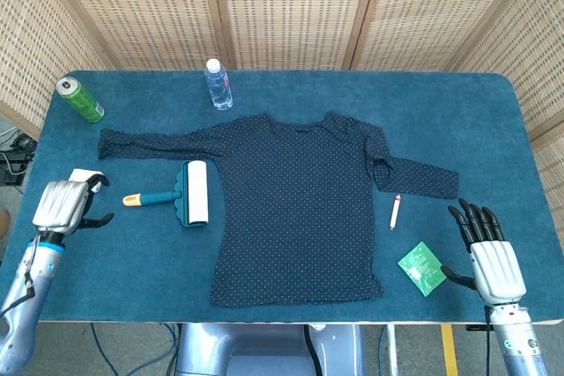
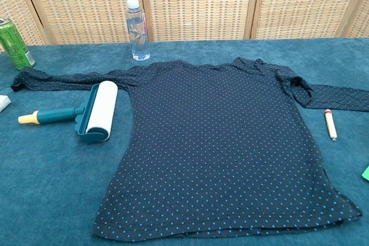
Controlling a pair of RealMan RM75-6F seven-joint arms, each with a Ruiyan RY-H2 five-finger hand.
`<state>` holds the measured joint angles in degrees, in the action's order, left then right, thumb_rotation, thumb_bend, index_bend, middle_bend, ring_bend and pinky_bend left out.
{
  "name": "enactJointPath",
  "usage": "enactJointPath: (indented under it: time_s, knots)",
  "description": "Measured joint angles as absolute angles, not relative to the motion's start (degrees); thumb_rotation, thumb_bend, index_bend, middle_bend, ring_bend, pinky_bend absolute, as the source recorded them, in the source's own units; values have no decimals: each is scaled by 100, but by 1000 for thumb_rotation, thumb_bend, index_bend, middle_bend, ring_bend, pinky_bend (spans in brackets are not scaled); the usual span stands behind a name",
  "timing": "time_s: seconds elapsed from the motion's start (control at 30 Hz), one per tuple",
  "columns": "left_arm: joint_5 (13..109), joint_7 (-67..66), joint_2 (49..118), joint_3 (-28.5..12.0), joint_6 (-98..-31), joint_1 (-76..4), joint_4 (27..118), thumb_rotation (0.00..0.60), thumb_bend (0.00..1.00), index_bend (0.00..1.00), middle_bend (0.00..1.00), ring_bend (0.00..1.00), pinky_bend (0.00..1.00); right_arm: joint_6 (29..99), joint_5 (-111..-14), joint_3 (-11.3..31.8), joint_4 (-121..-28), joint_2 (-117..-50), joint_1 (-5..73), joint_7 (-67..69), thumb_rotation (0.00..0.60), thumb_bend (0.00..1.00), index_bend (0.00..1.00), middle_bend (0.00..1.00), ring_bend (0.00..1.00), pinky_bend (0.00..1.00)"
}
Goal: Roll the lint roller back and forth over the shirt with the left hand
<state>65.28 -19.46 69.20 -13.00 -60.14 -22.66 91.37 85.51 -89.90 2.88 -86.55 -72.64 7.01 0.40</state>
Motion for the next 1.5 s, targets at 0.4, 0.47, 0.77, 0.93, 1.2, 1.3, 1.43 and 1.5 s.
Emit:
enactJointPath:
  time_s: [0.4, 0.47, 0.77, 0.93, 1.2, 1.3, 1.43, 1.5]
  knots:
    - [5092, -2855, 7425, -1371, -5004, -3207, 8324, 600, 278, 361, 870, 712, 657, 8486, -8935, 301, -8608, -7285, 722, 70, 600, 30, 0, 0, 0, 0]
    - [4898, -2951, 7559, -1340, -4923, -3323, 8213, 600, 278, 360, 869, 712, 657, 8467, -8913, 305, -8596, -7288, 726, 82, 600, 29, 0, 0, 0, 0]
    - [4374, -3218, 8097, -1142, -4706, -3717, 7693, 600, 278, 433, 869, 712, 657, 8429, -8873, 312, -8566, -7305, 736, 103, 600, 30, 0, 0, 0, 0]
    - [4285, -3272, 8287, -1063, -4708, -3827, 7492, 600, 279, 443, 869, 712, 657, 8418, -8857, 316, -8557, -7309, 739, 114, 600, 30, 0, 0, 0, 0]
    - [4202, -3310, 8517, -966, -4686, -3980, 7220, 600, 279, 449, 870, 712, 657, 8400, -8856, 308, -8547, -7323, 745, 105, 600, 30, 0, 0, 0, 0]
    - [4177, -3320, 8602, -924, -4670, -4029, 7134, 600, 279, 453, 869, 712, 657, 8391, -8854, 307, -8540, -7325, 749, 120, 600, 30, 0, 0, 0, 0]
    - [4142, -3338, 8706, -867, -4645, -4086, 7031, 600, 281, 460, 869, 712, 657, 8383, -8847, 309, -8530, -7330, 753, 130, 600, 30, 0, 0, 0, 0]
    - [4127, -3351, 8762, -839, -4642, -4111, 6977, 600, 284, 463, 870, 712, 657, 8383, -8848, 308, -8524, -7332, 753, 133, 600, 30, 0, 0, 0, 0]
